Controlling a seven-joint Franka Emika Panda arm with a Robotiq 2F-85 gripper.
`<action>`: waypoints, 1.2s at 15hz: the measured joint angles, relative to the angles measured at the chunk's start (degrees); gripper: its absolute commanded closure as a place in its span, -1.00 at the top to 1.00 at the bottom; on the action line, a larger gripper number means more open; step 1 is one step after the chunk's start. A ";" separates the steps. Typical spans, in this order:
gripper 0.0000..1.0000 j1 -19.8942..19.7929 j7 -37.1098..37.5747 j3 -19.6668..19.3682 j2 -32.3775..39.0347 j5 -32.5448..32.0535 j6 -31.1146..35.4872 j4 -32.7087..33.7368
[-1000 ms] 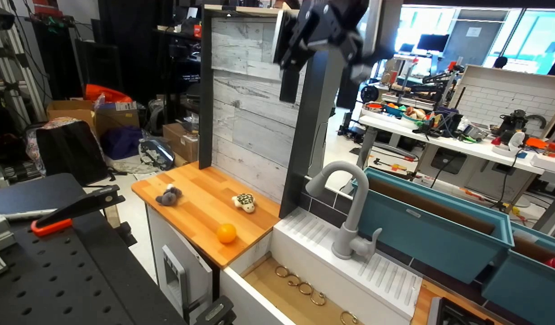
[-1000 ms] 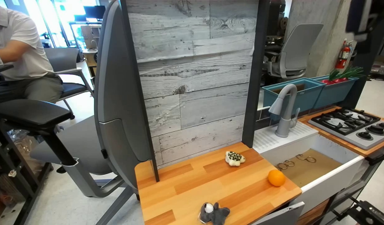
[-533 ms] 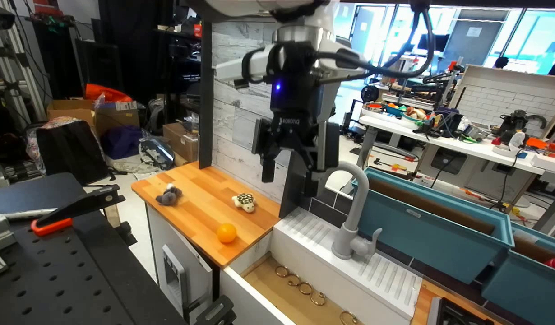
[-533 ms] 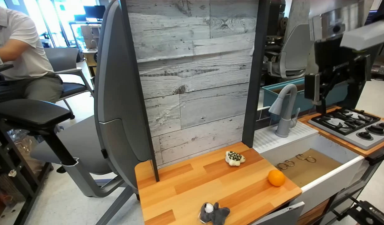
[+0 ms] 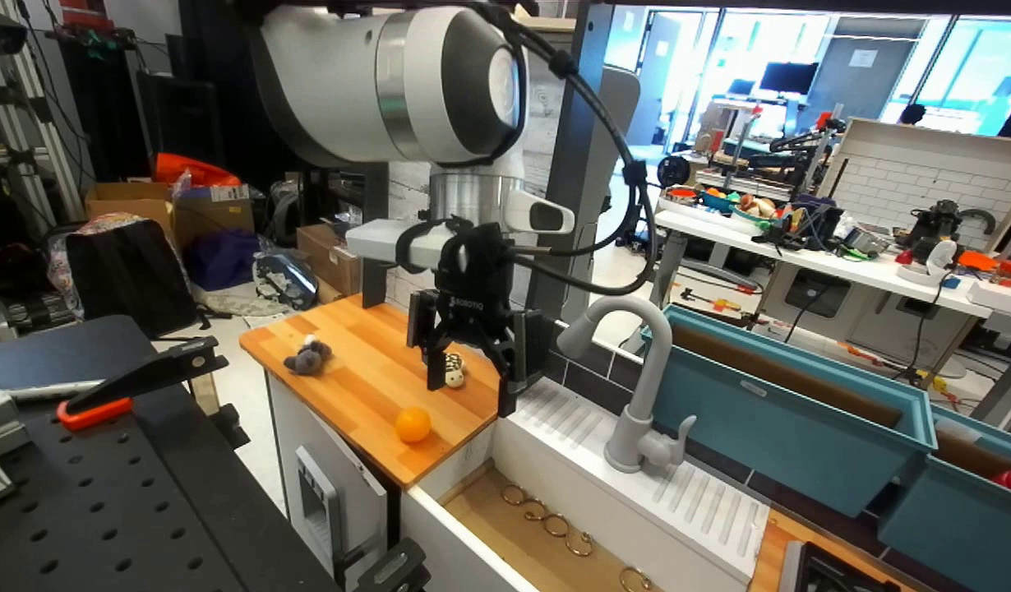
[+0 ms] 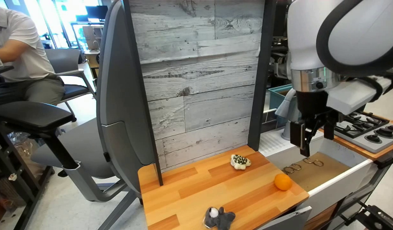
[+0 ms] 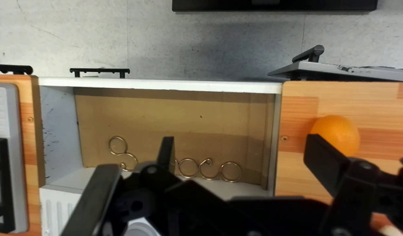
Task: Move the orange object
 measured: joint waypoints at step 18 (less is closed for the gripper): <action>1.00 1.17 -13.67 4.69 9.93 6.65 5.51 4.51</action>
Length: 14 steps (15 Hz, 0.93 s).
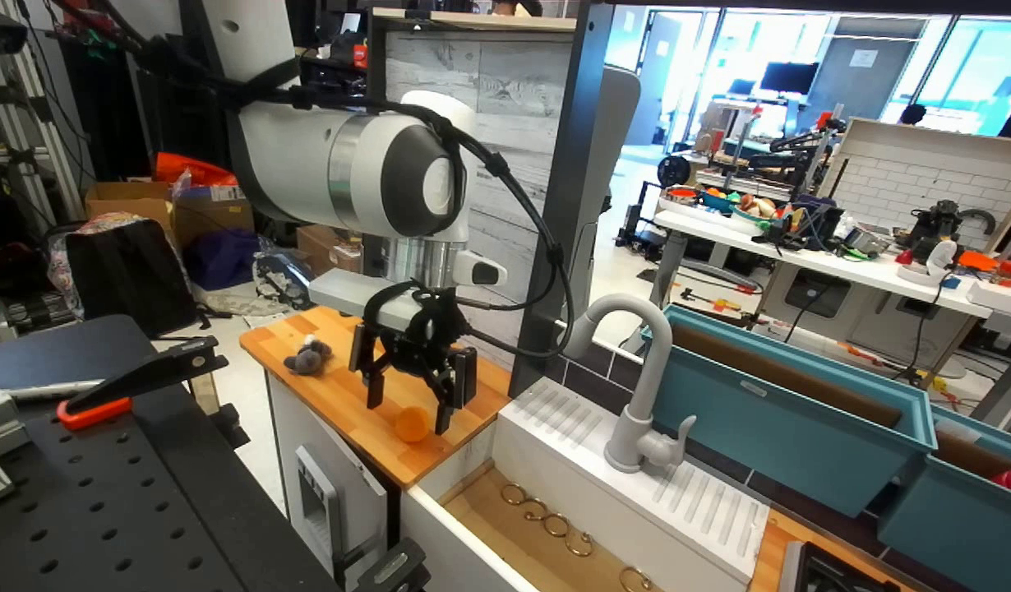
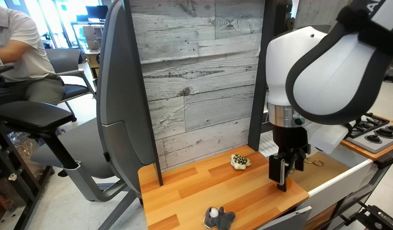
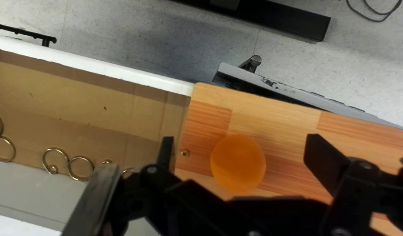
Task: Move the orange object
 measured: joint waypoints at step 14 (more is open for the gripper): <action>-0.63 0.00 -0.92 1.47 3.79 2.27 -0.34 5.01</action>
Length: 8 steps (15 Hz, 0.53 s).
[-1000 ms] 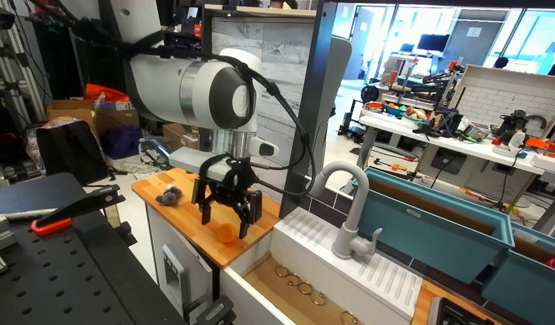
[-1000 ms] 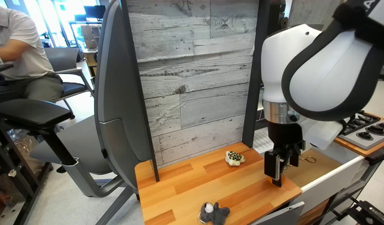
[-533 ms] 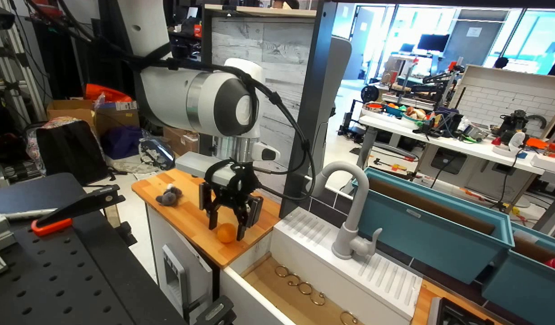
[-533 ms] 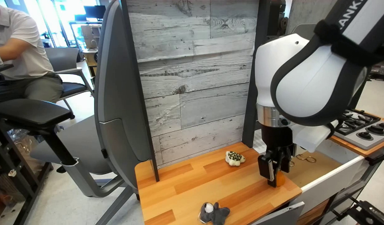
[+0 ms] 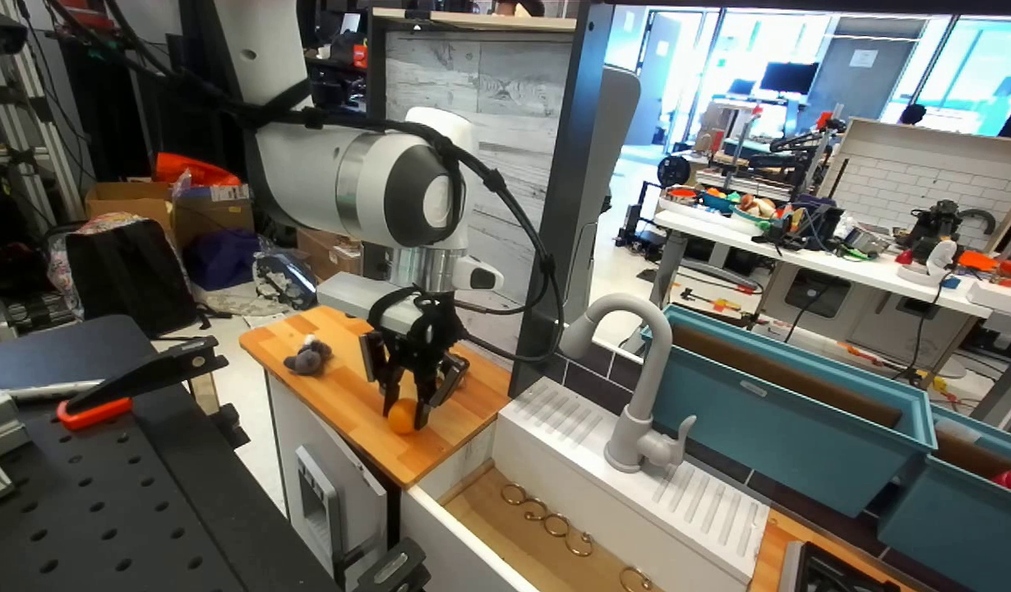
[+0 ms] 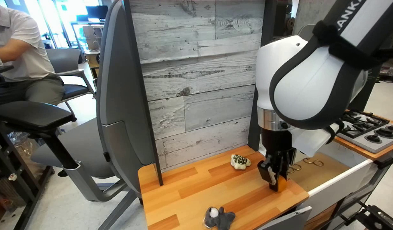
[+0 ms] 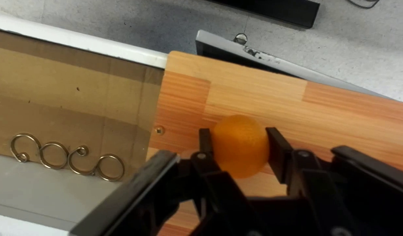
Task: Move the orange object
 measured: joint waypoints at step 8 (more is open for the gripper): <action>-0.63 1.07 0.00 3.65 0.12 1.70 -0.01 0.83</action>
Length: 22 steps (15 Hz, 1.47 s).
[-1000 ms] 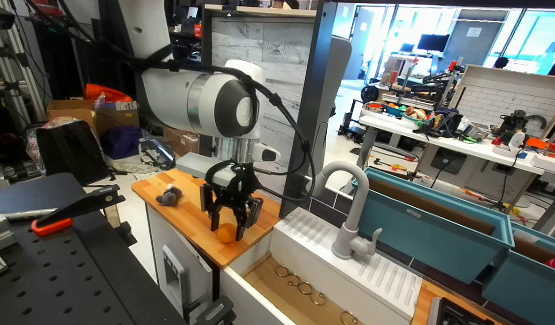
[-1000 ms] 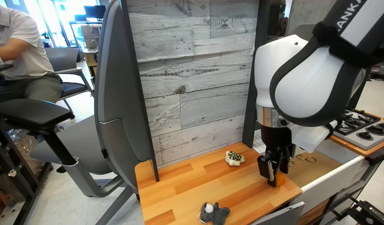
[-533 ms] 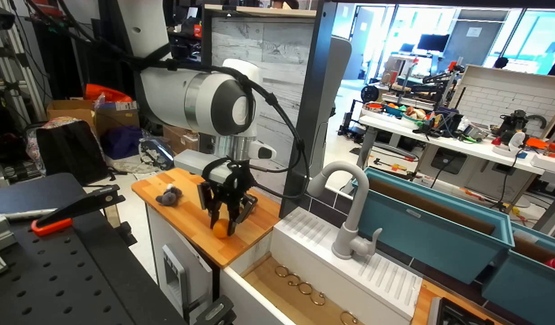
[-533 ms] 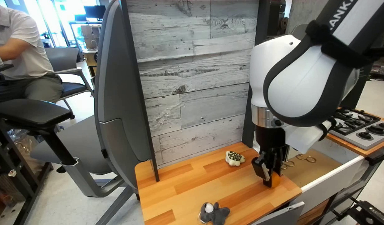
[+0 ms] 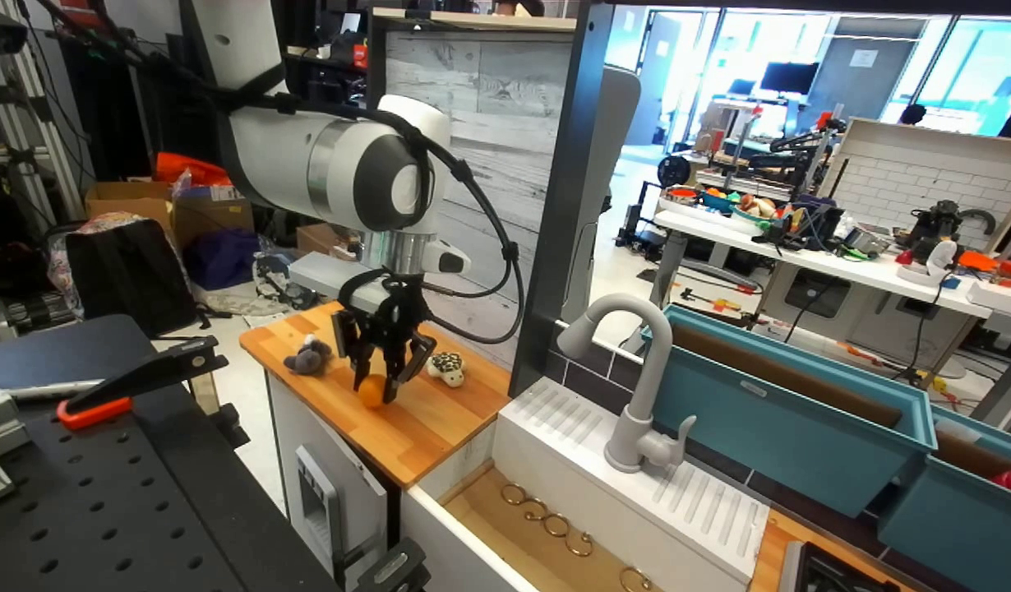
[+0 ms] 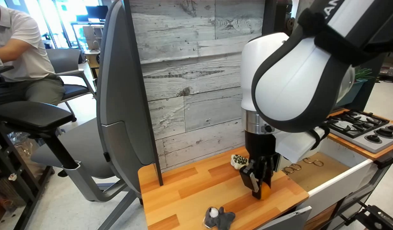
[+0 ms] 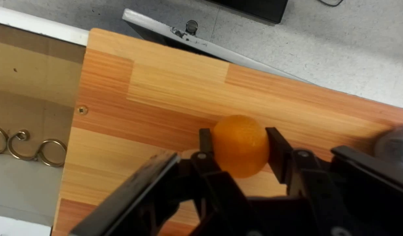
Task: Move the orange object
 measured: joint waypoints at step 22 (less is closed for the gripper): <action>1.00 3.06 0.75 -2.03 -1.15 -0.05 -0.36 -0.50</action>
